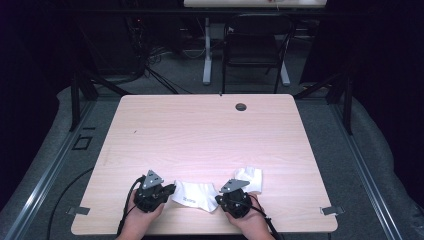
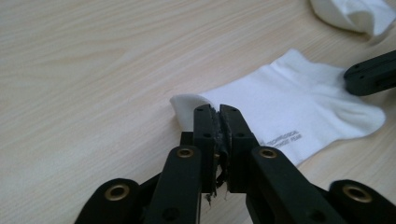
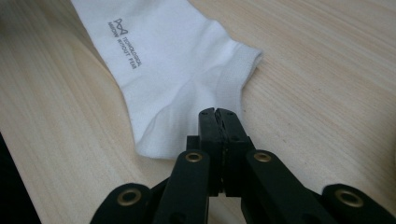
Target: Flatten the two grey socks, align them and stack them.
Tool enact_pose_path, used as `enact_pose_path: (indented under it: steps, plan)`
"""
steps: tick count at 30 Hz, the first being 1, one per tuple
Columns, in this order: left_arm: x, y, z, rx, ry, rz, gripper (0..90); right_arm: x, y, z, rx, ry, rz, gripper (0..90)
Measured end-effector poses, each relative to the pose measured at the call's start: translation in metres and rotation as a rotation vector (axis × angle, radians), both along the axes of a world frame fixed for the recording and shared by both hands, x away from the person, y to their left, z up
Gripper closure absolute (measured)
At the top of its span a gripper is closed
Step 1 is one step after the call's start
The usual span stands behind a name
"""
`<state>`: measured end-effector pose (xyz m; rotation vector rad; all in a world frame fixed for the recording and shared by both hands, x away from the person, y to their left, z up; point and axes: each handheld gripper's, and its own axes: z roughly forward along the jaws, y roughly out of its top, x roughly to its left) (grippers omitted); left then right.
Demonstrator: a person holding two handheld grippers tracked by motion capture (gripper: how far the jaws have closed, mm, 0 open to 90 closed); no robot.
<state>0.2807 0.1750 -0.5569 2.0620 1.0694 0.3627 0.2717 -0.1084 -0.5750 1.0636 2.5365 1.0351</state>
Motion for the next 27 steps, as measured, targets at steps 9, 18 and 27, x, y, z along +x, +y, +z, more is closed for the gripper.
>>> enact_pose_path:
  steps: [9, 18, 27]
  plan:
    - [0.003, 0.005, 0.007, -0.049, -0.045, 0.008, 72.4, 0.0, -0.001, 0.001, -0.017, -0.01, 0.011, 90.0]
    - [0.005, -0.003, -0.003, -0.01, -0.033, -0.045, 70.1, 0.001, -0.004, 0.001, -0.018, 0.003, 0.005, 90.0]
    - [0.004, -0.003, -0.017, 0.017, 0.023, -0.056, 68.2, 0.002, -0.009, 0.001, -0.015, 0.007, -0.005, 90.0]
